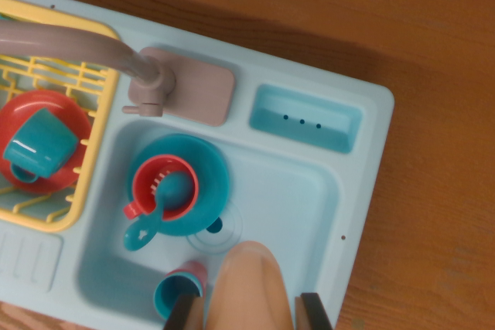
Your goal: Pick detergent from the sink
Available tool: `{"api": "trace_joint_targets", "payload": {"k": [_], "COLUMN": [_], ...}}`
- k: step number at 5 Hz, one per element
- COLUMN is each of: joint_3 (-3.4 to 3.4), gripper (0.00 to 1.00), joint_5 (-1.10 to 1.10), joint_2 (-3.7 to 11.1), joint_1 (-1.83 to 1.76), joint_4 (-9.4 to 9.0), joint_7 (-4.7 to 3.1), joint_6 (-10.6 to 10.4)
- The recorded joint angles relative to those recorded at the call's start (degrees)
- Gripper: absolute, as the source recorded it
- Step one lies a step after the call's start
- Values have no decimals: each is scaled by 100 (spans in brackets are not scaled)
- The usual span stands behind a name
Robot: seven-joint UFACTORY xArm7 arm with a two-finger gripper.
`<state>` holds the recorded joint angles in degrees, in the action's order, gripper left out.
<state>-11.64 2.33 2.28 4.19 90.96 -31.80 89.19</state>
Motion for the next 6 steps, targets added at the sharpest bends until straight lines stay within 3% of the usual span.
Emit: {"api": "trace_joint_targets", "payload": {"k": [2, 6], "joint_3": [-6, -9], "gripper": [100, 100], "joint_5": [-16, -23], "joint_2": [-46, -66], "joint_1": [-4, -6], "joint_4": [183, 263], "joint_7": [16, 24], "joint_6": [227, 327]}}
